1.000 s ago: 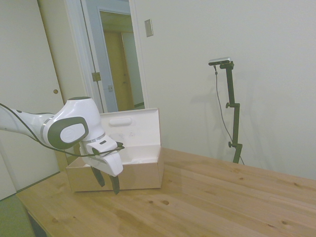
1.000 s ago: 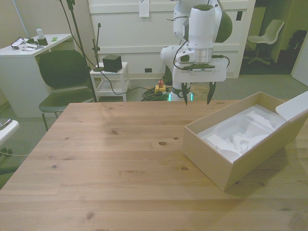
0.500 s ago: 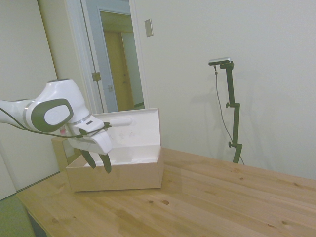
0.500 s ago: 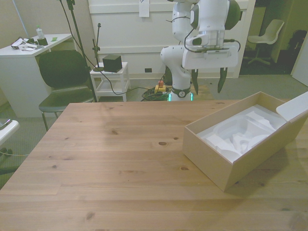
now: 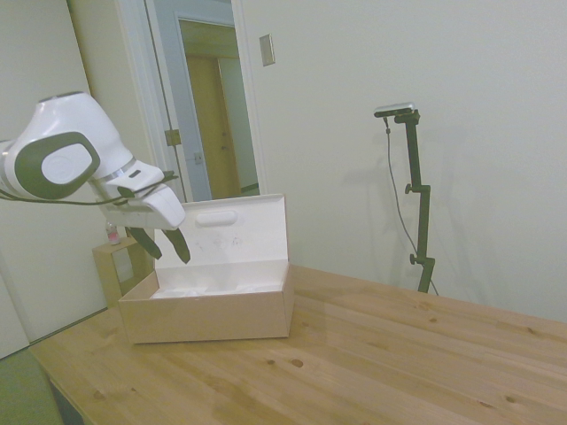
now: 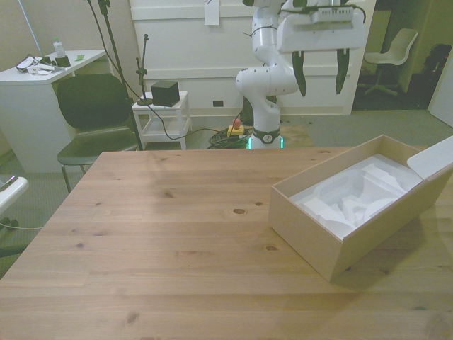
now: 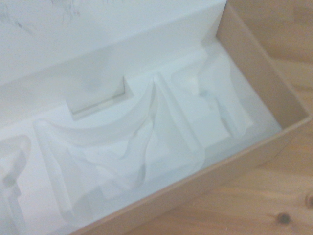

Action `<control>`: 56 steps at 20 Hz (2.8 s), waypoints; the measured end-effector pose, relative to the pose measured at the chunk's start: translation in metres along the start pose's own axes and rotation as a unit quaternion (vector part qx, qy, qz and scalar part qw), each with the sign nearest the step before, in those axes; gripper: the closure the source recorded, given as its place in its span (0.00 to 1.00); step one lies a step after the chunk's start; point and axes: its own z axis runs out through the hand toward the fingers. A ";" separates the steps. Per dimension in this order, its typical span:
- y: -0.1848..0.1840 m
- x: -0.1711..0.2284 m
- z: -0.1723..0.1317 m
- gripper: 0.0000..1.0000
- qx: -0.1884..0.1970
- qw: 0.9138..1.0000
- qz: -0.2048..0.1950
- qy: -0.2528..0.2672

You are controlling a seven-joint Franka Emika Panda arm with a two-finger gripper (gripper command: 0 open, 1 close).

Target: Close the box

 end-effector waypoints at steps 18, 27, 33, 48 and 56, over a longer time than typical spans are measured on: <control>-0.125 0.054 -0.048 0.00 0.066 0.995 -0.061 0.047; -0.192 0.085 -0.002 0.00 0.074 0.991 -0.102 0.052; -0.225 0.102 0.037 0.00 0.069 0.989 -0.122 0.052; -0.277 0.146 0.125 0.00 0.039 0.989 -0.136 0.048; -0.273 0.152 0.125 0.00 0.025 0.990 -0.134 0.043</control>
